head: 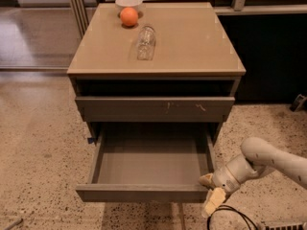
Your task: Open middle drawer
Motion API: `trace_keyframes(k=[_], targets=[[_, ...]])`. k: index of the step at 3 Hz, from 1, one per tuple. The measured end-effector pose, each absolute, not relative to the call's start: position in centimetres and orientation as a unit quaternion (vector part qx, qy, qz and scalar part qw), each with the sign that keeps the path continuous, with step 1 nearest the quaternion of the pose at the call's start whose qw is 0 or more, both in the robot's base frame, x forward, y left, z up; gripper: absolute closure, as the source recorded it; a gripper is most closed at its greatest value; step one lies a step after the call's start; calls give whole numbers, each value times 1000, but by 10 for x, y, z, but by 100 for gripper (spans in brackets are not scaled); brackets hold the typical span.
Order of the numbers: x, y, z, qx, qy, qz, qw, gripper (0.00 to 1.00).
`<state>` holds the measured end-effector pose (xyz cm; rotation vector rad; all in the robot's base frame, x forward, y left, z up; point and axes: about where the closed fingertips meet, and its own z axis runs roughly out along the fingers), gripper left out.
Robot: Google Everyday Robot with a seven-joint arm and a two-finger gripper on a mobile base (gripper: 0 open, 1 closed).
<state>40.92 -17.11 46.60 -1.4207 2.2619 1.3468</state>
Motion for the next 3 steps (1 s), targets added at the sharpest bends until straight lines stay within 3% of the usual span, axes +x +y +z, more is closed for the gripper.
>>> trace_keyframes(k=[1, 3], targets=[[368, -185, 495, -440, 769, 460, 60, 0], [365, -177, 485, -441, 766, 461, 80, 0]])
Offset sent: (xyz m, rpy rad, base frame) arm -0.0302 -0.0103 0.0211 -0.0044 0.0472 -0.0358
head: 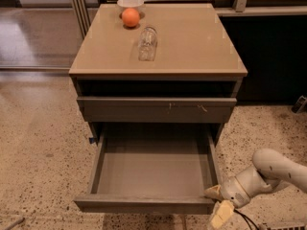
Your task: Open middle drawer
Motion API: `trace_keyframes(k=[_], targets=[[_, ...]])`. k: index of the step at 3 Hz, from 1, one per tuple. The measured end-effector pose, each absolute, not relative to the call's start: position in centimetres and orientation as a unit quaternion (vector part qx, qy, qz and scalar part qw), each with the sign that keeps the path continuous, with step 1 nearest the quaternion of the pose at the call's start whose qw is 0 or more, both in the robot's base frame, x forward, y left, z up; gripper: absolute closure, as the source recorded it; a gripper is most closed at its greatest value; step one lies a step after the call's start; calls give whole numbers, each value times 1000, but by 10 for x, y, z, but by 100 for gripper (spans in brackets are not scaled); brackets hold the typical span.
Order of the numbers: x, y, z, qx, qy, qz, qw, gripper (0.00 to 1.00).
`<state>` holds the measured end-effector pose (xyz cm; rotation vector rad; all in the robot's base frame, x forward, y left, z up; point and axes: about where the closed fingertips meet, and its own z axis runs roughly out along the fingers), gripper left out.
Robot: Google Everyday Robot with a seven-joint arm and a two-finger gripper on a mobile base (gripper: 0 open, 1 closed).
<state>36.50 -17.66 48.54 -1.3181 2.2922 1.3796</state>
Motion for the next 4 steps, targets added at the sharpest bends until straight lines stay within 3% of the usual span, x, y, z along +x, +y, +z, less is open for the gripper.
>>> trace_keyframes(k=[4], targets=[[307, -182, 505, -416, 760, 498, 42, 0]])
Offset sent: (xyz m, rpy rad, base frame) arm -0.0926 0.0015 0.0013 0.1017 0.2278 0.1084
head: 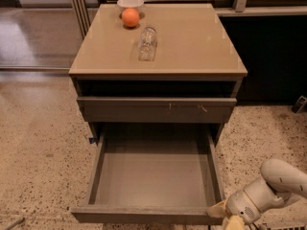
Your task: Open middle drawer
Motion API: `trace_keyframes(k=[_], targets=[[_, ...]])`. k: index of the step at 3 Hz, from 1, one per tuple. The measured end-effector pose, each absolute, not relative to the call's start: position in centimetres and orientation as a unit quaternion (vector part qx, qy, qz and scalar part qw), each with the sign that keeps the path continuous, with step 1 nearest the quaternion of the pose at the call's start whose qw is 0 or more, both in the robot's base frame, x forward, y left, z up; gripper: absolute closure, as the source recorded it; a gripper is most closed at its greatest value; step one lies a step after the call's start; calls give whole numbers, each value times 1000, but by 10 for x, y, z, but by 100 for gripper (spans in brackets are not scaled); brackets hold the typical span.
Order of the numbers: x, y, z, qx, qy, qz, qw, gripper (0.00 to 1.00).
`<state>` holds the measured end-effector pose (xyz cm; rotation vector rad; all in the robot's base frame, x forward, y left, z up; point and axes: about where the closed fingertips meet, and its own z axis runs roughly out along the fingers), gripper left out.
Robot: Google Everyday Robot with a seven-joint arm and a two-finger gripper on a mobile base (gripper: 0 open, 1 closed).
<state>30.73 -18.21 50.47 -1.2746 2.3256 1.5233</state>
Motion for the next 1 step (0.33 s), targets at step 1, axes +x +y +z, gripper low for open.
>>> trace_keyframes(k=[1], targets=[[307, -182, 505, -416, 760, 498, 42, 0]])
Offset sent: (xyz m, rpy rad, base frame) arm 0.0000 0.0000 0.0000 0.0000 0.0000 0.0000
